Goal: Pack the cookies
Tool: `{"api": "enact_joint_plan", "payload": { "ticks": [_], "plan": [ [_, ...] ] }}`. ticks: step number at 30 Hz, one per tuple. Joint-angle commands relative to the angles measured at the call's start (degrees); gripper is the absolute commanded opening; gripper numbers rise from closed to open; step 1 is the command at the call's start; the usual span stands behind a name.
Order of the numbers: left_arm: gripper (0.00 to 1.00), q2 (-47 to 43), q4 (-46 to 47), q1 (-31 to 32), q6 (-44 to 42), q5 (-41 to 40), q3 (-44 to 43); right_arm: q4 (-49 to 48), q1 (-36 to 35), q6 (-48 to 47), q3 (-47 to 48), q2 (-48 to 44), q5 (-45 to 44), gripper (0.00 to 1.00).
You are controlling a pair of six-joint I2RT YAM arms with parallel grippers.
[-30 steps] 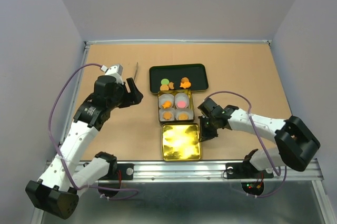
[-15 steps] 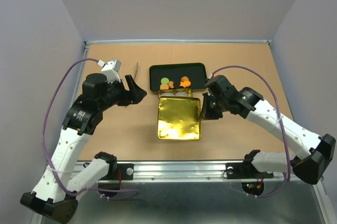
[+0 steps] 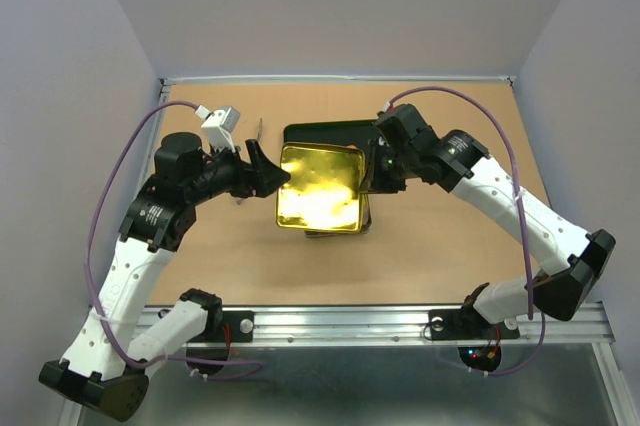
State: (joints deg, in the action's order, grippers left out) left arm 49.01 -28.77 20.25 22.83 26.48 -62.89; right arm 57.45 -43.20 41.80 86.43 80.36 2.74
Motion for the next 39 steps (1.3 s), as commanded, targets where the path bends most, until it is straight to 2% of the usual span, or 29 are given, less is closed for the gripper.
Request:
{"api": "enact_joint_plan", "payload": {
  "ticks": [1, 4, 7, 11, 14, 21, 25, 26, 28, 29, 32, 36, 39],
  "plan": [
    [0.84, -0.2, 2.9, 0.4, -0.9, 2.1, -1.3, -0.4, 0.0, 0.1, 6.2, -0.2, -0.1, 0.0],
    [0.84, -1.1, 2.6, 0.3, -0.5, -1.1, -0.7, -0.4, 0.0, 0.2, 6.9, -0.4, 0.4, 0.0],
    [0.84, -1.3, 2.8, 0.4, -0.3, -0.6, 0.5, -0.4, 0.0, 0.6, 7.1, -0.8, 1.0, 0.0],
    [0.74, -2.2, 8.2, 0.4, 2.1, 6.9, 2.8, -2.1, -0.1, 1.5, 5.7, -2.1, 1.8, 0.0],
    [0.71, -3.1, 12.3, 0.4, 5.3, 11.4, 4.1, -3.6, 0.0, 2.5, 4.8, -2.7, 2.3, 0.0],
    [0.61, -2.4, 11.5, 0.4, 4.8, 11.8, 3.7, -6.2, -0.1, 4.0, 4.4, -3.2, 2.7, 0.0],
    [0.48, -1.9, 10.9, 0.5, 4.2, 11.9, 2.0, -6.7, 0.0, 4.5, 3.9, -4.1, 2.3, 0.0],
    [0.38, -1.8, 10.8, 0.4, 4.2, 12.5, 1.7, -6.9, 0.0, 4.6, 3.7, -4.2, 2.3, 0.0],
    [0.25, -1.3, 10.8, 0.5, 4.1, 13.2, 1.3, -7.4, 0.0, 4.9, 3.2, -4.1, 2.4, 0.0],
    [0.14, -1.2, 10.9, 0.5, 4.0, 13.9, 1.1, -7.6, -0.1, 4.9, 3.0, -4.2, 2.3, 0.01],
    [0.01, -0.8, 10.8, 0.7, 3.7, 14.3, 0.8, -8.5, 0.0, 5.3, 2.7, -3.9, 2.0, 0.0],
    [0.0, -0.6, 10.8, 0.7, 3.7, 14.1, 0.2, -8.7, -0.1, 5.3, 3.1, -3.4, 1.5, 0.0],
    [0.0, -0.2, 9.9, 0.8, 3.2, 12.8, -0.8, -8.6, 0.0, 5.2, 2.9, -3.6, 0.9, 0.42]
  ]
}}
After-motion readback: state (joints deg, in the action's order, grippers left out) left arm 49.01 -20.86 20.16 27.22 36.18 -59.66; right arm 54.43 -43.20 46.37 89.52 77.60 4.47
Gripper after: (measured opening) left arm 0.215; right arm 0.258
